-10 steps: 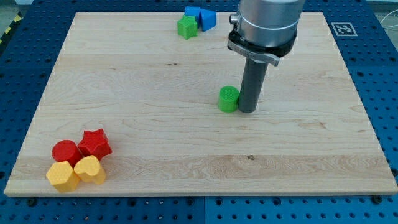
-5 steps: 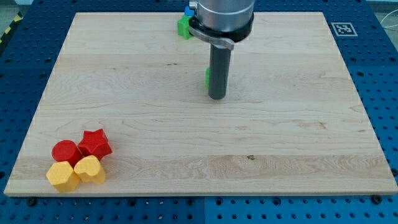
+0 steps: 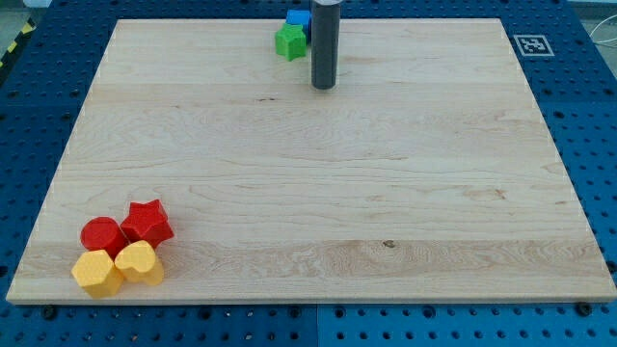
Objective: Push green circle closer to blue triangle
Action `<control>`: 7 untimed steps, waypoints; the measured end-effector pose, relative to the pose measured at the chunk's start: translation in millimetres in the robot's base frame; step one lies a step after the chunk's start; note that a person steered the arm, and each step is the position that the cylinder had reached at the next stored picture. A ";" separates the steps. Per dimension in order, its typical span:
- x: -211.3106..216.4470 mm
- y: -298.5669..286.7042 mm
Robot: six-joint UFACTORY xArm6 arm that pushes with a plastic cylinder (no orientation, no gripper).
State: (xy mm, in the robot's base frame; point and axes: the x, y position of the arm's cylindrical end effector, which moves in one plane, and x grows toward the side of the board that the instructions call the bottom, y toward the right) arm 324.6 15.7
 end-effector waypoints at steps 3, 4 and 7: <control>-18.2 26.9; -16.7 64.1; -21.2 37.4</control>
